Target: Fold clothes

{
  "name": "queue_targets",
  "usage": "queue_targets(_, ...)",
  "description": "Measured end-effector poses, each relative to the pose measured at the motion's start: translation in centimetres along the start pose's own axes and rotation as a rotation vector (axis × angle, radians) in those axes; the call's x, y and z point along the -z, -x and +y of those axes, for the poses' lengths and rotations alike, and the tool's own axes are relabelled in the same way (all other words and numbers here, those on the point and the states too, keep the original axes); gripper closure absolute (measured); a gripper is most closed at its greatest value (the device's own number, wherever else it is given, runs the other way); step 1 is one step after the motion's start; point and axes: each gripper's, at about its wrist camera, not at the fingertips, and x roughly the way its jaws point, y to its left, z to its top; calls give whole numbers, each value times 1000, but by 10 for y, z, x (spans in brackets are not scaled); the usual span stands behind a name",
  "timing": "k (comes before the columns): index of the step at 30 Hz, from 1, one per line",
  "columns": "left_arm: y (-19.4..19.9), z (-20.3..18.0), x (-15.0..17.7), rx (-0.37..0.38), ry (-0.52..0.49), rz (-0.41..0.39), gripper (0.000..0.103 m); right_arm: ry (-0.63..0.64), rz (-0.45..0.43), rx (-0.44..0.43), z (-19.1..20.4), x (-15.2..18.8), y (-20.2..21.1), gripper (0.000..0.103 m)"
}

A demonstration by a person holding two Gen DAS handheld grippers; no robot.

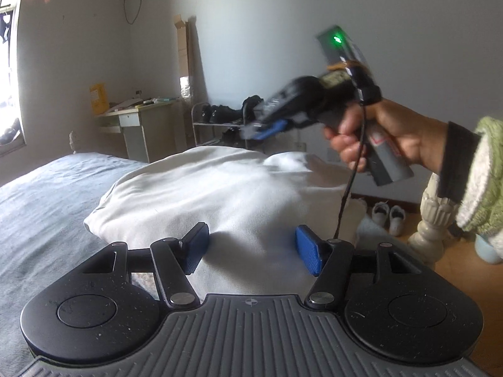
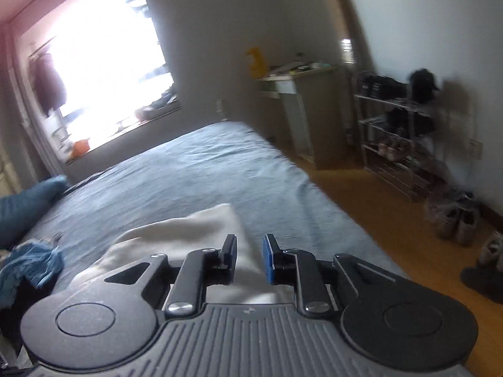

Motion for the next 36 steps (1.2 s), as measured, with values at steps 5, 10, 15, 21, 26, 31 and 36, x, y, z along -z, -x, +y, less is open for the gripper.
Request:
queue_targets(5, 1, 5, 10, 33, 26, -55, 41, 156, 186, -49, 41, -20, -79, 84)
queue_targets(10, 0, 13, 17, 78, 43, -101, 39, 106, 124, 292, 16, -36, -107, 84)
queue_targets(15, 0, 14, 21, 96, 37, -122, 38, 94, 172, -202, 46, -41, -95, 79)
queue_targets(21, 3, 11, 25, 88, 33, -122, 38, 43, 197, 230, 45, -38, -127, 80)
queue_targets(26, 7, 11, 16, 72, 62, -102, 36, -28, -8, 291, 12, -37, -9, 77)
queue_targets(31, 46, 12, 8, 59, 178, -120, 31, -40, -112, 267, 25, 23, 125, 52)
queue_targets(36, 117, -12, 19, -33, 166, -126, 4, -50, -200, 244, 46, 95, 258, 33)
